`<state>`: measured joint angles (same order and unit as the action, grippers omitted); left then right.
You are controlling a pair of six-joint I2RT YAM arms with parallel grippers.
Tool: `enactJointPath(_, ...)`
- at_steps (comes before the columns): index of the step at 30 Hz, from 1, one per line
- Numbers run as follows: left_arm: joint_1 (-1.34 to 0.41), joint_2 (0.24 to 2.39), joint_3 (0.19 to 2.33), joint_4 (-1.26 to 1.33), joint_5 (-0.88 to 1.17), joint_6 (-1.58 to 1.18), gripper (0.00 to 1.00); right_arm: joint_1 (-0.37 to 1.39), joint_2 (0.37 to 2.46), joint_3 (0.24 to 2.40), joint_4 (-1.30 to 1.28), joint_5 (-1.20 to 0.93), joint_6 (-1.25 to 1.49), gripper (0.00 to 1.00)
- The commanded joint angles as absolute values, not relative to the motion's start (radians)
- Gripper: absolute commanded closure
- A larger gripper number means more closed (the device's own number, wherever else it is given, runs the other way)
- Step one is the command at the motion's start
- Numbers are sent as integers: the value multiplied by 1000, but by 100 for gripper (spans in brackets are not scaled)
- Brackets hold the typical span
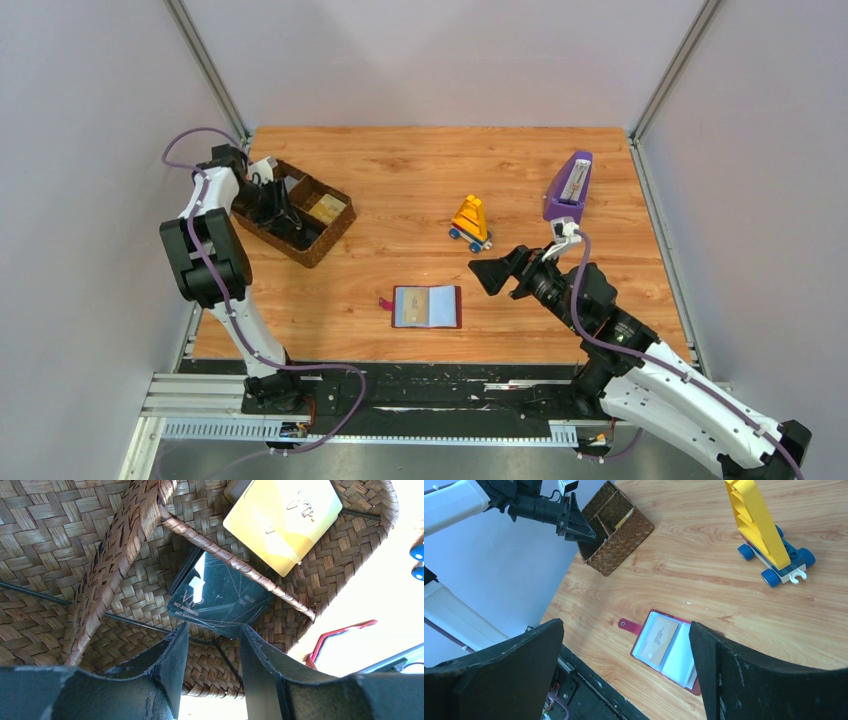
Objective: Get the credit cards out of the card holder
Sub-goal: Place the credit card in the storage box.
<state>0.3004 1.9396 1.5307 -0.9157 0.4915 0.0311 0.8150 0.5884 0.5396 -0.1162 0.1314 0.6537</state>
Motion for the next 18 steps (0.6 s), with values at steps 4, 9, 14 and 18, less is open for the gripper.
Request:
enactJointPath(4, 287, 1943, 1567, -921, 502, 34, 49, 811, 590, 561, -100, 153, 679, 0)
enactJointPath(9, 278, 1907, 1568, -922, 492, 23, 49, 811, 618, 566, -142, 205, 735, 0)
enactJointPath(14, 244, 1783, 1579, -919, 481, -36, 49, 811, 690, 600, -195, 180, 750, 0)
enactJointPath(18, 203, 1663, 1584, -923, 469, -72, 50, 812, 738, 601, -190, 110, 751, 3)
